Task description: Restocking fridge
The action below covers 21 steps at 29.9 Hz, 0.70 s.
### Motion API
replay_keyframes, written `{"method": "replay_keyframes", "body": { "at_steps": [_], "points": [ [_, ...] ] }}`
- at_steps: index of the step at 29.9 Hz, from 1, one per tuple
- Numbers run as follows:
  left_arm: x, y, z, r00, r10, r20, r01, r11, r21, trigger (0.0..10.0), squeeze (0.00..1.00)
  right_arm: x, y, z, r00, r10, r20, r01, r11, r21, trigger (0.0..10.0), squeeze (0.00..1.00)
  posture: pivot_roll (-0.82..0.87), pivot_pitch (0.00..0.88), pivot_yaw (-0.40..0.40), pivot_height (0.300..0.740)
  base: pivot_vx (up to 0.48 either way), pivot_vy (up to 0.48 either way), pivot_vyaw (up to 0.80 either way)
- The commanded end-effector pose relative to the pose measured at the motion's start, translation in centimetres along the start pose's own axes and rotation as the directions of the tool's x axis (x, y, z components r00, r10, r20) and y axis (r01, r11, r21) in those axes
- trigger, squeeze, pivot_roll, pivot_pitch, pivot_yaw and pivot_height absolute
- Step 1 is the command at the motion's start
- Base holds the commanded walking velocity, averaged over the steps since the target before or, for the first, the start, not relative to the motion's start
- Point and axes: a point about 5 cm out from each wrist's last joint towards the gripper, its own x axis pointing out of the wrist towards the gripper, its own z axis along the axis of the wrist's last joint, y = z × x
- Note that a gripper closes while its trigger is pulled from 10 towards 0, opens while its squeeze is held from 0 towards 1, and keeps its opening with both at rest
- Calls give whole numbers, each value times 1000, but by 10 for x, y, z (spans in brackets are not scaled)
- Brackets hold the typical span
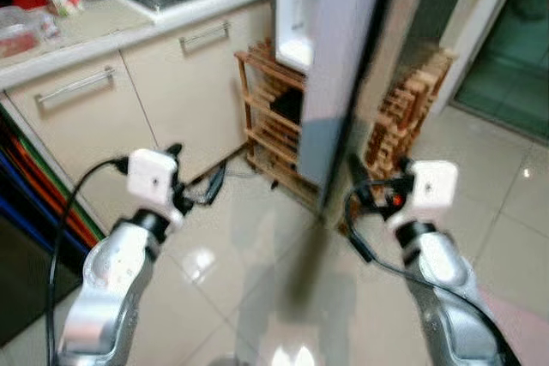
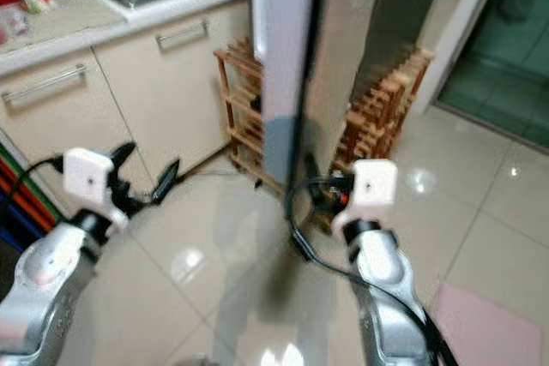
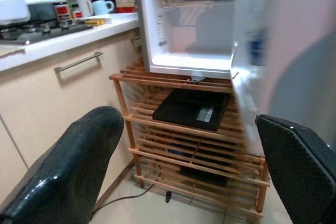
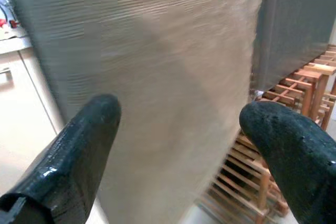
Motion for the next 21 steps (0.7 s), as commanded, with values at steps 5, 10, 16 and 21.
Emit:
{"method": "replay_keyframes", "body": {
  "at_steps": [5,10,16,21],
  "points": [
    [-2,1,0,1000,0,-3,0,1000,30,10000,0,2,-16,7,995,-91,33,91,996,-3,10000,0,51,0,47,740,0,0,0],
    [-2,6,-2,1000,21,-24,-19,998,68,10000,0,10,-15,5,996,-94,10,94,995,-26,10000,0,64,0,34,740,0,0,0],
    [0,3,3,1000,16,-6,-16,998,54,10000,0,15,-7,4,1000,-30,-5,30,999,-16,10000,0,67,0,26,740,0,0,0],
    [11,1,5,1000,4,-14,-3,997,75,10000,0,14,-1,-2,999,-2,-44,0,999,-40,10000,0,62,0,29,740,0,0,0]
  ]
}}
